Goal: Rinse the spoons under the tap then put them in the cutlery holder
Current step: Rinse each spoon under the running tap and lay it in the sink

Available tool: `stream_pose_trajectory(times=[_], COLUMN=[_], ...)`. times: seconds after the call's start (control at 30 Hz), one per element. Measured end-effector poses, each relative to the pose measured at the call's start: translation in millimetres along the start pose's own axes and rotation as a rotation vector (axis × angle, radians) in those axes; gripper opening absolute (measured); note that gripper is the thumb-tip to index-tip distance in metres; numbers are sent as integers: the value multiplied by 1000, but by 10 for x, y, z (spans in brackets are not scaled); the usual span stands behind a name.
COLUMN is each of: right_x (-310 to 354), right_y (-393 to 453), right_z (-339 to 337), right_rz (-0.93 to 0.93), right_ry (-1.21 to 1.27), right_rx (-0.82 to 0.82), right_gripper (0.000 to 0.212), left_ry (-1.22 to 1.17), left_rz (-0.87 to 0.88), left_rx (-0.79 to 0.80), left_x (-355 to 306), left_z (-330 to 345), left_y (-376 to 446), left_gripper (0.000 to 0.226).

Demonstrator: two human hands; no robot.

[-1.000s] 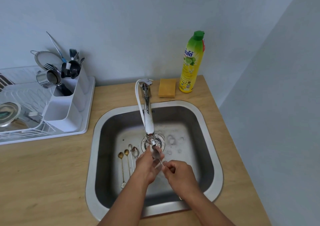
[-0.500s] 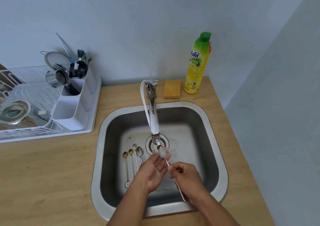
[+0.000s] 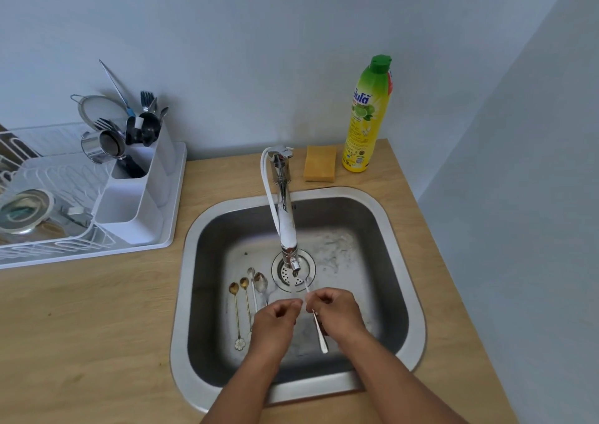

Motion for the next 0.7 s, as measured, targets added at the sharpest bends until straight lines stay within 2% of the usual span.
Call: stream_pose_trajectory(times=[0.1,0.23,0.37,0.53,0.7], right_x=[-42,-148,-256,-382,-388], right_y=[151,335,472,585,663], right_z=[-118,-226,-295,-282,-281], right_rz=[57,139,187,224,209], right_ry=[-46,-111,-179,-216,-266], right_rx=[-68,-110,-171,-189,-217], right_gripper=[26,22,26,11,10], left_ry=[218,420,543,631,663], left_rz=[11,-43,-102,-123,-137], left_rx=[-75,-157,-195,-193,-215], left_x=[92,167,202,240,276], left_z=[-158,-336,-392,-372,-390], left_y=[82,206,330,491,586], left_gripper=[10,9,11,21,19])
Point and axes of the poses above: each hand's wrist, its own y-axis towards the middle knuckle, its own z-axis out of the palm, x = y × z, the point moved 8 cm from there along y, towards the middle knuckle, and after that the axes turned 2 degrees about x, right-handed, at the moved point
